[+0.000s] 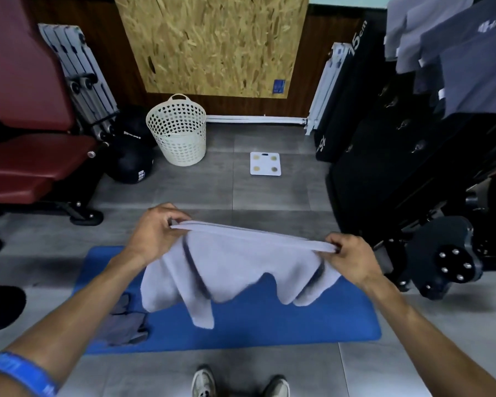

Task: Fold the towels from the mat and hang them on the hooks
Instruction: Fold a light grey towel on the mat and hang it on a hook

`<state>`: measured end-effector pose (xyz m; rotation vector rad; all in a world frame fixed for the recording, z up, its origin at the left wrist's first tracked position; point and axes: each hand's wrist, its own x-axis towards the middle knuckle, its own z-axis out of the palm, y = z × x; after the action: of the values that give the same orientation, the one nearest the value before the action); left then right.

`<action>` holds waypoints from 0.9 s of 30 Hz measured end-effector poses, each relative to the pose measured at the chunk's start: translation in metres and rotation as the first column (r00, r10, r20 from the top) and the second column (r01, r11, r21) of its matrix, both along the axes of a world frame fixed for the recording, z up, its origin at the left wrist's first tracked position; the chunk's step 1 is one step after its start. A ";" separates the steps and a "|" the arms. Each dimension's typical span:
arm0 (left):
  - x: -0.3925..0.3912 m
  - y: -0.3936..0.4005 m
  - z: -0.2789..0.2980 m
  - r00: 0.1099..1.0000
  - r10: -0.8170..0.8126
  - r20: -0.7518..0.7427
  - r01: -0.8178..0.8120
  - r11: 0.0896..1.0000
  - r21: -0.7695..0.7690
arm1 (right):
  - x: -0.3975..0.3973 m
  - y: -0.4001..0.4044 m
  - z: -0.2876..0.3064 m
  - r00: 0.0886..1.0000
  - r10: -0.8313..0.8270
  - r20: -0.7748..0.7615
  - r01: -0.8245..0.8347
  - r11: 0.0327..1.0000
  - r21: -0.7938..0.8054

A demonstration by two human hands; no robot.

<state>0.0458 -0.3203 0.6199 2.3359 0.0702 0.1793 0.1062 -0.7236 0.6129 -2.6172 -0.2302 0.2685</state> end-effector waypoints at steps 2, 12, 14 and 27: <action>-0.004 0.016 -0.004 0.991 0.104 -0.082 -0.115 0.983 -0.144 | -0.004 0.006 0.001 0.985 0.109 -0.131 -0.133 0.972 -0.194; -0.055 0.080 -0.076 0.862 -0.014 -0.507 0.012 1.000 -0.007 | -0.071 0.009 -0.044 0.934 0.087 -0.346 -0.312 0.671 -0.672; -0.069 0.083 -0.072 0.725 -0.248 -0.642 0.188 0.969 -0.162 | -0.073 -0.011 -0.050 0.812 0.015 -0.584 -0.375 0.780 -0.501; -0.043 0.089 -0.154 0.780 0.030 -0.625 0.163 0.955 0.249 | 0.047 -0.076 -0.139 0.851 -0.081 -0.518 -0.041 0.975 -0.219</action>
<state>0.0025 -0.2309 0.4659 2.5902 0.3055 -0.6819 0.1535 -0.7996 0.4739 -2.6356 0.0221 1.0395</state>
